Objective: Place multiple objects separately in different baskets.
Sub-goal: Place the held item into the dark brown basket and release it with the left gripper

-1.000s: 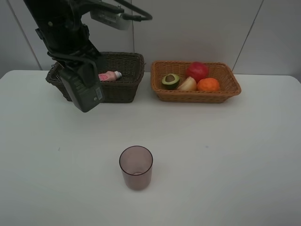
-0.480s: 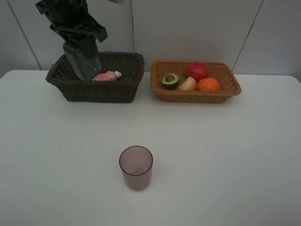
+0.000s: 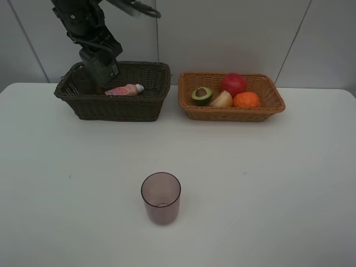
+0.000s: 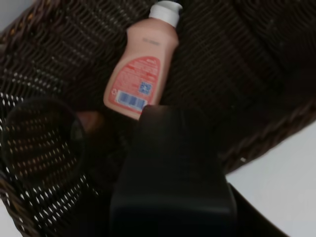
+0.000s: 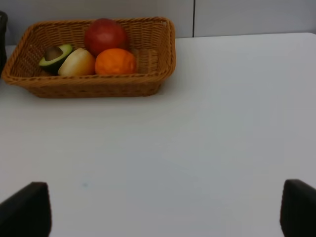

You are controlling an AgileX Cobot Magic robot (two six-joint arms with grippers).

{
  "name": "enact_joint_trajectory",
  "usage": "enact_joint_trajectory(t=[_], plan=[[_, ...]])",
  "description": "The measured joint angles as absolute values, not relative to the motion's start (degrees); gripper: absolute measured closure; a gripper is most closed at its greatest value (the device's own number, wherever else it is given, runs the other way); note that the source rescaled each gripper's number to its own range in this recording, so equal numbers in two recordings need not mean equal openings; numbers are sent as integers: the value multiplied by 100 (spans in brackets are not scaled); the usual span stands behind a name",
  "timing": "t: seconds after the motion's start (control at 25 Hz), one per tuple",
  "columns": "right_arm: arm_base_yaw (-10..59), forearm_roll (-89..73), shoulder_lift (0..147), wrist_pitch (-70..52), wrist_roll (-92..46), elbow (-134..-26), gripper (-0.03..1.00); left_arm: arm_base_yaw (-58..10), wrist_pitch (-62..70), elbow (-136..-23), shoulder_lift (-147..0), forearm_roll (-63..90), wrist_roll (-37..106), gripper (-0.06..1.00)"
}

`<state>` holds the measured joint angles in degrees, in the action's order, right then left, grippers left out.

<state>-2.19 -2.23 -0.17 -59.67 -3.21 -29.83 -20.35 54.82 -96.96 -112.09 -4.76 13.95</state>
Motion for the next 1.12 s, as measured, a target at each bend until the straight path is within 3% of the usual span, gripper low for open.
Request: enact_joint_trajectory(t=[0.56,1.12], plan=[[-219,-223,-17,-5967,-321,-2983,4,-2021,3943,-9696,-11577,-1161,2235,42],[-219,-223,-17,-5967,-321,-2983,4,-2002,3228,-9696,-12139,-1603,3040,42]])
